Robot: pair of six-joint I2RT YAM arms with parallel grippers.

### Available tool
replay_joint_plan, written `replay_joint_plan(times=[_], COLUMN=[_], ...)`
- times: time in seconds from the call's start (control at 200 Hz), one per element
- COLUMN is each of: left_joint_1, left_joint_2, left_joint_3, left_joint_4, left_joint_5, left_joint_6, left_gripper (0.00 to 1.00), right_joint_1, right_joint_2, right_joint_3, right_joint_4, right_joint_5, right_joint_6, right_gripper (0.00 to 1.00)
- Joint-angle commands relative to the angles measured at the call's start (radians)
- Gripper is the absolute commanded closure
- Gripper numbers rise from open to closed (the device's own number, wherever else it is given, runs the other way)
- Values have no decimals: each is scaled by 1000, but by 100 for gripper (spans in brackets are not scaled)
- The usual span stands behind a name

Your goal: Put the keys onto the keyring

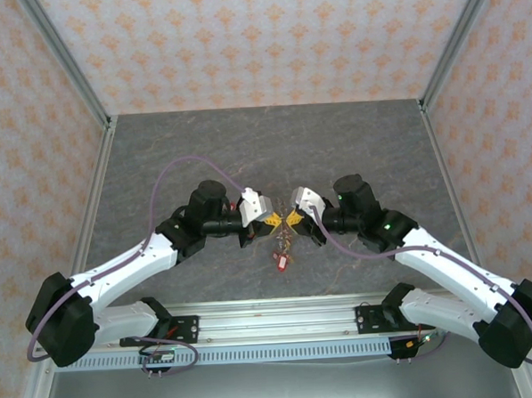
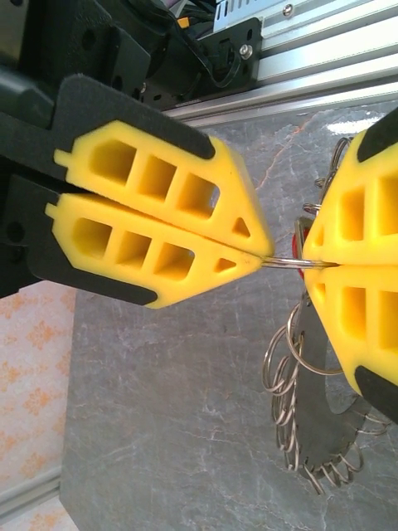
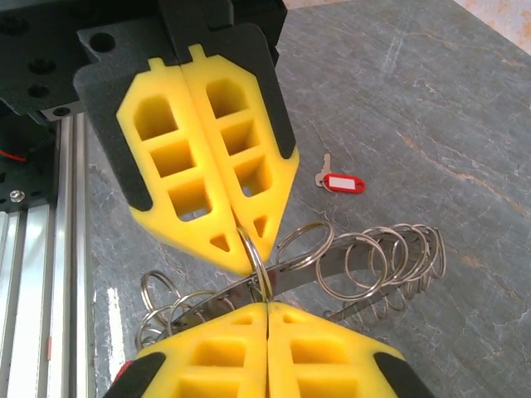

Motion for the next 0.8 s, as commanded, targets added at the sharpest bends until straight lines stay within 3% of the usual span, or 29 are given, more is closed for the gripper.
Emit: replay_joint_plan(times=[0.0,0.335,0.591,0.791], left_joint_1=[7,7,7,7], left_joint_2=[-38,-20,-35,-23], left_joint_3=[0,-9,-15,2], left_joint_4=[118,153,134,132], left_joint_5=[31,39,5,15], left_joint_6=[-27,-48,-36,-43], left_gripper=[100,100,100,100], right_joint_1=[-4,-5,-5,-4], right_joint_2=[8,6,-107,-76], right_joint_3=[-35,-102,-76,-59], right_joint_4=[30,172,15,111], right_joint_5=[13,11,173,30], right_joint_6=[12,129,51,100], right_gripper=[94,93,80,72])
